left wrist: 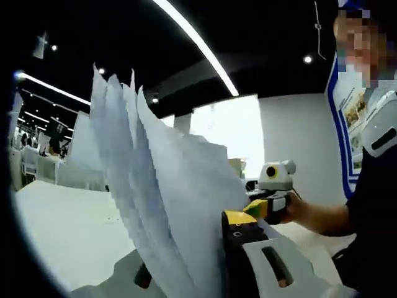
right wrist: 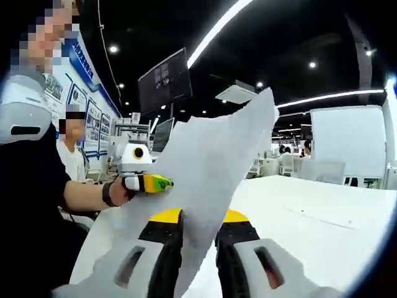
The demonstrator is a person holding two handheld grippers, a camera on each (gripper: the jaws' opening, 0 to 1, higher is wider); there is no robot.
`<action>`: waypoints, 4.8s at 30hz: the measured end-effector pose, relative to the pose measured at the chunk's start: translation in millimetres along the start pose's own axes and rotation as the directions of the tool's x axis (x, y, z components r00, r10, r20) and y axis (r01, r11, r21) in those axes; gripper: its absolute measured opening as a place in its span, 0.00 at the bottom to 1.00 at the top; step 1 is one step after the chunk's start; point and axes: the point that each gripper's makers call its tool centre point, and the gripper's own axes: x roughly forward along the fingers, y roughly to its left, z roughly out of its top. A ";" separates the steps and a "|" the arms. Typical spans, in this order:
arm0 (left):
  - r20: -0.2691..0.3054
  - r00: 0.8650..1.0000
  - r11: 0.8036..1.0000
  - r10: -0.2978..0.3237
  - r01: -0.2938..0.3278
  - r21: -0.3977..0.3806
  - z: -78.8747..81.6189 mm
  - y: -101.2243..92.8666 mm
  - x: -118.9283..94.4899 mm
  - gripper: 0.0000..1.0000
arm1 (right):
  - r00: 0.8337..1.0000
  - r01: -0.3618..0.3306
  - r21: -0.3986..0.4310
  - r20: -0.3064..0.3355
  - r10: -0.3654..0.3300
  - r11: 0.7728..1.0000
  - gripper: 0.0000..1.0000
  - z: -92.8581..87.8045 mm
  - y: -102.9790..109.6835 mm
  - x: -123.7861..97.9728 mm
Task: Organize the stack of printing papers by aligning and flattening the scattered papers on the table
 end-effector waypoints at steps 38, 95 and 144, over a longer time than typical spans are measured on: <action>-0.072 0.962 0.965 0.263 -0.260 0.039 -6.3 53.8 29.2 0.12 | 0.959 0.274 0.032 -0.087 -0.270 0.961 0.23 -26.1 -57.4 9.2; 0.475 0.878 0.967 0.057 0.070 -0.245 115.2 -8.2 3.2 0.06 | 0.806 -0.274 0.363 0.592 0.007 0.891 0.00 100.1 4.1 -16.8; -0.045 0.997 0.985 0.060 -0.052 0.163 7.7 30.0 -26.5 0.17 | 0.995 0.072 0.015 0.067 -0.073 0.997 0.00 12.0 -34.4 -63.3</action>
